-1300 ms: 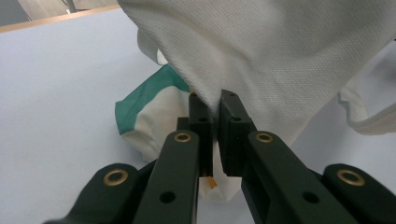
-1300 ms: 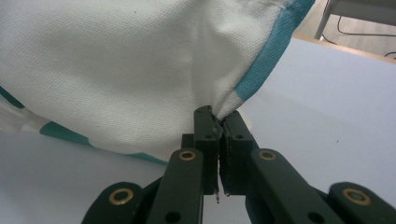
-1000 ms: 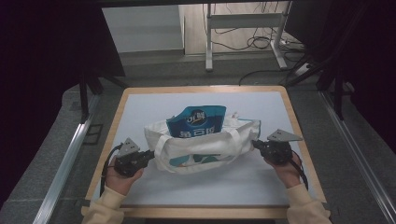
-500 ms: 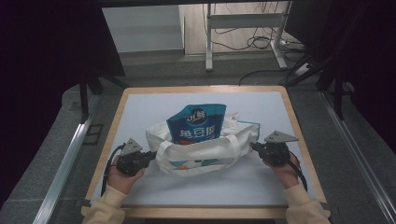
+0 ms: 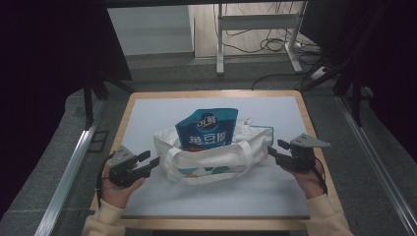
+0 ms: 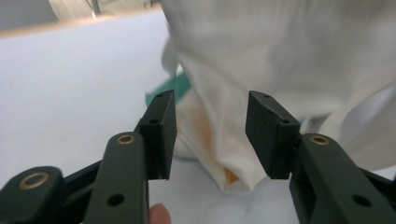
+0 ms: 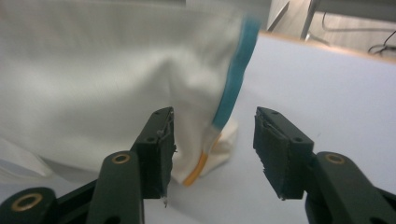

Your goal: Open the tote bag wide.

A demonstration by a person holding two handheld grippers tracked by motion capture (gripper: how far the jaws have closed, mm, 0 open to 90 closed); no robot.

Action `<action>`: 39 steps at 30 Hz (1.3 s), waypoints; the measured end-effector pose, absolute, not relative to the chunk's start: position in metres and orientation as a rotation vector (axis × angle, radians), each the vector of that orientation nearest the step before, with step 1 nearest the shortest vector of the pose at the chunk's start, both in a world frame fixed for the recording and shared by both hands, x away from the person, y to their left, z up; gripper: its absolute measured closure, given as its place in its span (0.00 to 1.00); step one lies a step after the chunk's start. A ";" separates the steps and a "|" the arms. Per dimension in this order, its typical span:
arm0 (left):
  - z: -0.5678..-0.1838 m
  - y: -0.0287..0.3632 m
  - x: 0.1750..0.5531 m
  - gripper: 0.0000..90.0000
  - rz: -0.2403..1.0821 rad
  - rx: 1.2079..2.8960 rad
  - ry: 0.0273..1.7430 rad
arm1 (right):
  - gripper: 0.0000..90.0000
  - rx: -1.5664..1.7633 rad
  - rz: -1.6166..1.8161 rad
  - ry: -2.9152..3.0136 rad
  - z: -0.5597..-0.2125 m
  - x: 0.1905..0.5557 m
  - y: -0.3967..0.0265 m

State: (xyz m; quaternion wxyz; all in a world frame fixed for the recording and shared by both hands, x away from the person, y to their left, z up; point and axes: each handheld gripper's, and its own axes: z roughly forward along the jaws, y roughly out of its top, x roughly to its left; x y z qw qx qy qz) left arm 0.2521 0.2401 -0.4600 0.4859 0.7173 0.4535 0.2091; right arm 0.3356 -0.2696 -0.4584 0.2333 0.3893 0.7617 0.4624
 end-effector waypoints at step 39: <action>-0.474 0.201 0.300 1.00 0.303 1.945 1.102 | 0.97 0.922 1.195 2.333 -0.460 0.352 -0.214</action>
